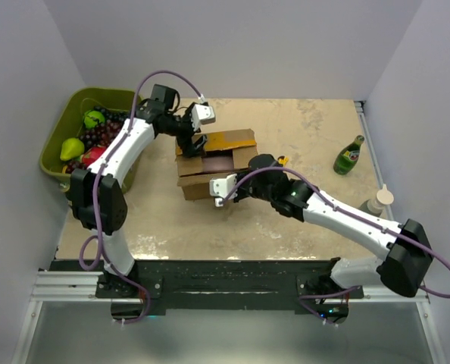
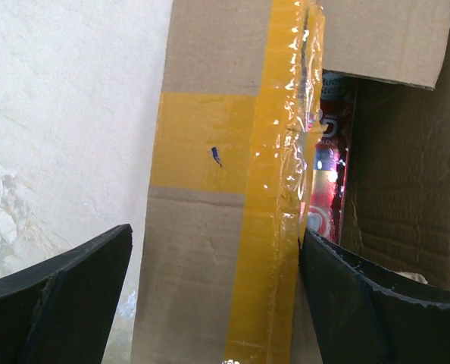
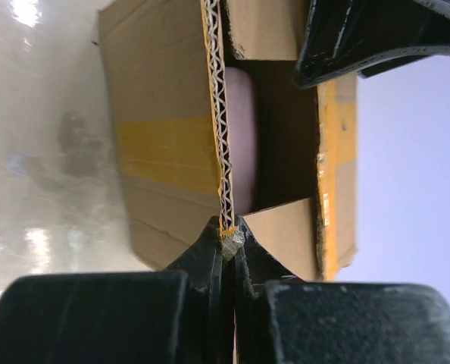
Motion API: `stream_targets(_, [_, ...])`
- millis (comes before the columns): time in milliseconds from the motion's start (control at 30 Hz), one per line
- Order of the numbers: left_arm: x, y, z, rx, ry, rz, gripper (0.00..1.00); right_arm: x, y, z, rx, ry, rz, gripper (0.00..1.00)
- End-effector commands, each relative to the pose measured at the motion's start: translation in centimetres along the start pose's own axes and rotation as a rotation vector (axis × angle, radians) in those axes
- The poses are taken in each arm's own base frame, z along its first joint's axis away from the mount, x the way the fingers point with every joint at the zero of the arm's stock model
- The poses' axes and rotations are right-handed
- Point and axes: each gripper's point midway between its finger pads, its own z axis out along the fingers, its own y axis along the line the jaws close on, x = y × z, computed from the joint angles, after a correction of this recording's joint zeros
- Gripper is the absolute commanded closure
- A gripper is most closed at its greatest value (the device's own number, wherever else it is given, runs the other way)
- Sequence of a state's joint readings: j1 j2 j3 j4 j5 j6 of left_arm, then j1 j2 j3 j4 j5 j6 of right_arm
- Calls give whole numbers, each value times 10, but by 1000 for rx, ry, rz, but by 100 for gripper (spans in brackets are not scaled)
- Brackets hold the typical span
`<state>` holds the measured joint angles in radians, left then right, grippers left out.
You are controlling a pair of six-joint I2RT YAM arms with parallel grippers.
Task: Unpack the express box
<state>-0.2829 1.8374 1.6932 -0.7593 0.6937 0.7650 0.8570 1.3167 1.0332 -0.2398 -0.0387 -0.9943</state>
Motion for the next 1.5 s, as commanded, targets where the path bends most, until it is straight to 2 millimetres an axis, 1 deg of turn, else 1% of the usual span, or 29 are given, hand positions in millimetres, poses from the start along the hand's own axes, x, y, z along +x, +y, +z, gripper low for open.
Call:
stream_targets(0, [-9,-13,-6,67,-1,46,4,25,7,15,74,58,-150,100])
stream_targets(67, [-2,-14,-1,62,45,77,4,29,9,19,83,65,-186,100])
stream_targets(167, [0,-1,3,-23,72,110,6,35,21,22,49,68,-207,100])
stream_targets(200, [-12,11,2,-84,41,153,7,38,27,23,40,70,-210,100])
stream_targets(367, [-24,25,12,-159,44,206,9,43,33,22,38,74,-215,100])
stream_targets(467, [-32,24,16,-159,40,249,22,47,41,19,20,77,-224,100])
stream_targets(567, [-46,25,8,-173,9,268,34,57,44,16,21,106,-245,100])
stream_targets(667, [-54,34,1,-205,24,246,50,66,44,10,27,119,-262,100])
stream_targets(700, [-41,33,8,-180,59,193,62,72,50,8,20,127,-267,100])
stream_targets(733, [-50,41,3,-196,50,181,68,75,50,7,24,131,-282,100])
stream_targets(767, [-46,47,0,-195,53,139,73,77,52,6,21,135,-292,100])
stream_targets(800, [-31,46,10,-159,74,25,83,81,58,4,16,138,-300,100])
stream_targets(833, [-42,55,3,-167,37,-19,89,82,59,4,21,137,-310,100])
stream_targets(867, [-37,62,-3,-134,-6,-112,96,84,62,4,15,136,-316,100])
stream_targets(900, [-23,61,5,-82,-12,-285,100,89,69,5,2,143,-328,100])
stream_targets(933, [-23,62,-3,-16,-85,-371,100,89,70,6,11,136,-331,100])
stream_targets(1000, [-10,54,2,80,-122,-550,100,93,76,10,-2,142,-327,100])
stream_targets(1033, [9,43,9,132,-115,-634,100,98,82,15,-22,155,-324,100])
stream_targets(1067, [7,31,12,208,-151,-663,100,101,84,18,-28,165,-322,100])
stream_targets(1100, [13,23,17,246,-154,-695,100,103,84,20,-26,172,-323,100])
stream_targets(1133, [23,8,22,307,-154,-764,100,111,94,26,-57,195,-325,100])
stream_targets(1200, [33,-2,31,358,-159,-854,100,119,95,29,-61,231,-319,100])
stream_targets(1233, [41,-13,35,399,-155,-896,100,122,96,30,-65,243,-312,100])
stream_targets(1267, [38,-18,35,452,-184,-913,100,122,90,32,-54,251,-302,100])
stream_targets(1333, [45,-27,40,520,-194,-1009,100,123,82,29,-49,269,-249,94])
stream_targets(1367, [37,-29,36,585,-245,-1013,100,114,63,28,-16,263,-231,89])
stream_targets(1400, [35,-29,35,622,-252,-1066,100,116,63,24,-42,285,-199,76])
stream_targets(1433, [29,-28,31,643,-274,-1061,100,116,56,19,-43,307,-183,70])
stream_targets(1467, [23,-24,29,642,-291,-1035,100,103,31,13,-2,296,-170,66])
